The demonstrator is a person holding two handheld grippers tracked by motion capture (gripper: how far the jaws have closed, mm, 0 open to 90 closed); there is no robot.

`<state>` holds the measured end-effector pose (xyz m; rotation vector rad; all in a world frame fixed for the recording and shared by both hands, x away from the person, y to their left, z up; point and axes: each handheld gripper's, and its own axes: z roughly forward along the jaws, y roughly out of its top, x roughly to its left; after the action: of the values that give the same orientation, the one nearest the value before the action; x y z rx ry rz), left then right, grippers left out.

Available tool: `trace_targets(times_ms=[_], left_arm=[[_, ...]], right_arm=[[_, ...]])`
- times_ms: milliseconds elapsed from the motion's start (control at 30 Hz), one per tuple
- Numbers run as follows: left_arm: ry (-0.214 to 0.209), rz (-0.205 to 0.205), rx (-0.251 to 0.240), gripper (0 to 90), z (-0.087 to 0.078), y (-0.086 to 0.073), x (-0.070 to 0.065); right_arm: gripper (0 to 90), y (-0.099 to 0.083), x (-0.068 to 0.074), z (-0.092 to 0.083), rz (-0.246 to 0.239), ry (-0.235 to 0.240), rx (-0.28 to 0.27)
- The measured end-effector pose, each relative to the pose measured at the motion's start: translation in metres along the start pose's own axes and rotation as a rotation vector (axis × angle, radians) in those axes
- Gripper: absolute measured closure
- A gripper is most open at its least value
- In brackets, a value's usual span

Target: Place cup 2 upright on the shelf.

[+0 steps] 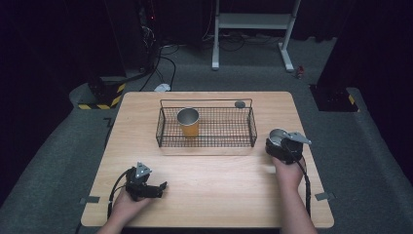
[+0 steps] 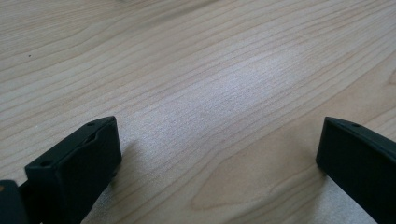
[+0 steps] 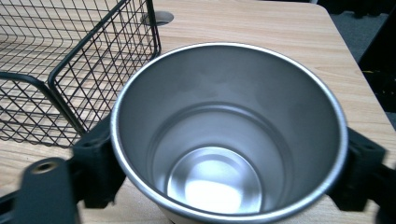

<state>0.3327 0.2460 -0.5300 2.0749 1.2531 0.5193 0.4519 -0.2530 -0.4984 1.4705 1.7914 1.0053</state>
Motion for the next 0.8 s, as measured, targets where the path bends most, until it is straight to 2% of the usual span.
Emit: trace_targets(times_ms=[33,233,500,800], left_arm=[[0.000,0.000,0.000,0.3,0.000,0.000,0.000],[-0.001,-0.001,0.000,0.3,0.000,0.000,0.000],[0.001,-0.001,-0.001,0.3,0.000,0.000,0.000],[0.002,-0.002,0.000,0.3,0.000,-0.001,0.000]], right_arm=[[18.2,0.000,0.000,-0.001,-0.016,-0.002,0.000],[18.3,0.001,0.003,-0.005,-0.029,0.003,0.009],[18.3,0.004,0.009,-0.020,-0.046,0.021,-0.023],[18.3,0.000,0.012,-0.031,-0.060,0.030,-0.032]])
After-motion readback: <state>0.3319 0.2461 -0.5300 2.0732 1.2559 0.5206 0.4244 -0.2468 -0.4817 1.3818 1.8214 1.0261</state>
